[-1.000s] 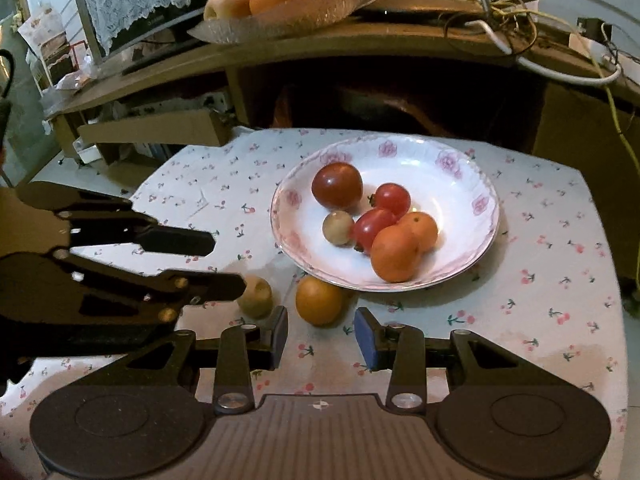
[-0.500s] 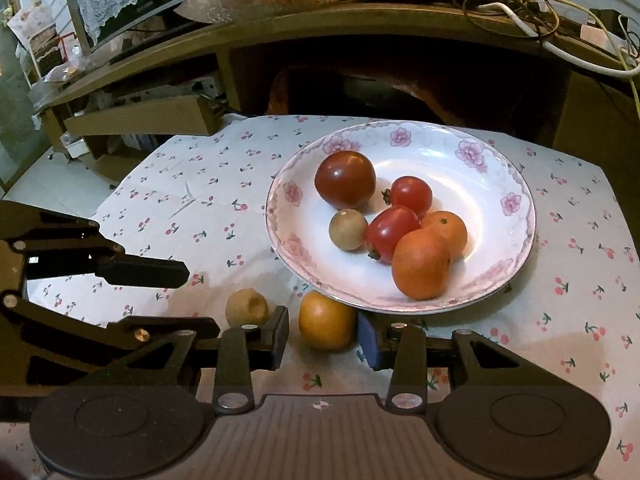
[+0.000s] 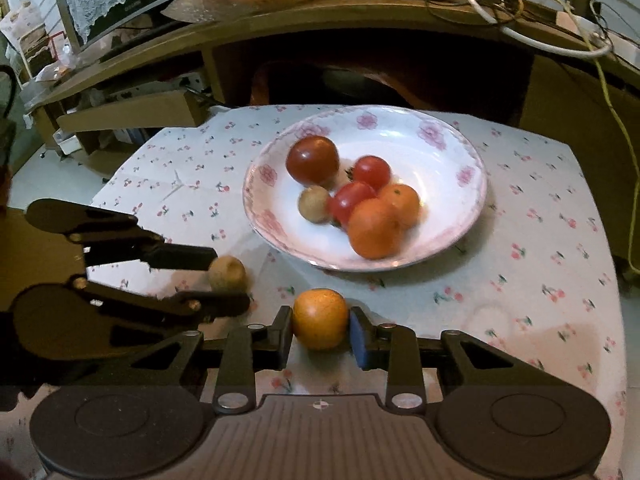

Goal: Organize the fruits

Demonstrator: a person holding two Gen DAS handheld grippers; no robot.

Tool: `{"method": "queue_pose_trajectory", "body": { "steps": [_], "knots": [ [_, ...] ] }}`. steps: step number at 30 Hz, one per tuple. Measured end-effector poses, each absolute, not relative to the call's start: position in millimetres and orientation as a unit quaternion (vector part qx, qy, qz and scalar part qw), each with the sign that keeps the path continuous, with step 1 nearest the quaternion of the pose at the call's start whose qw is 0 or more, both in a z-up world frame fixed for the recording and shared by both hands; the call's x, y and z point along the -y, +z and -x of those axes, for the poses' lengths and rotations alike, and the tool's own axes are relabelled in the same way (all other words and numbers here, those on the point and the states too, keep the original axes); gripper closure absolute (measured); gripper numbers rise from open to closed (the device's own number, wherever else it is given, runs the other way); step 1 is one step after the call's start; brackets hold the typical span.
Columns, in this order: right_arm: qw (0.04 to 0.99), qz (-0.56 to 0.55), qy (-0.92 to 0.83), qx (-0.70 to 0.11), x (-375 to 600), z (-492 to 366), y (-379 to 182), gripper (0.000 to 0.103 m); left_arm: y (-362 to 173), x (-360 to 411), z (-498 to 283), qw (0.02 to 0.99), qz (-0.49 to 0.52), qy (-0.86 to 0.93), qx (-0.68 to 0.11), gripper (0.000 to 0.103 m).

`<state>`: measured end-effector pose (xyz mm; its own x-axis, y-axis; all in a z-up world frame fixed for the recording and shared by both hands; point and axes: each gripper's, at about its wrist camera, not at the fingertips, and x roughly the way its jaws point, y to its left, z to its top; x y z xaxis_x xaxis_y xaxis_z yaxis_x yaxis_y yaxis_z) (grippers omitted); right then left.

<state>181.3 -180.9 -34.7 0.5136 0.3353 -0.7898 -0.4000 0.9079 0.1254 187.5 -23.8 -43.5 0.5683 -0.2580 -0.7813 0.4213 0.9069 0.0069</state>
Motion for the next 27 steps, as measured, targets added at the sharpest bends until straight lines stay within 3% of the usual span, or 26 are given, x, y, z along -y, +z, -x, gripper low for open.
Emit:
{"method": "queue_pose_trajectory", "body": {
  "steps": [4, 22, 25, 27],
  "knots": [
    [0.867, 0.038, 0.209, -0.450, 189.4, -176.9, -34.6, 0.071, -42.7, 29.1, -186.7, 0.880, -0.095, -0.194, -0.422, 0.069],
    [0.857, 0.076, 0.227, -0.456, 193.3, -121.3, -35.1, 0.070, -36.9, 41.3, -119.9, 0.863, -0.102, -0.201, -0.451, 0.068],
    [0.856, 0.072, 0.226, -0.459, 193.0, -117.3, -35.0, 0.069, -36.8, 39.9, -118.6, 0.862, -0.102, -0.204, -0.453, 0.067],
    [0.857, 0.069, 0.226, -0.458, 193.8, -114.7, -33.6, 0.062, -37.3, 38.2, -119.0, 0.862, -0.103, -0.203, -0.453, 0.063]
  ]
}}
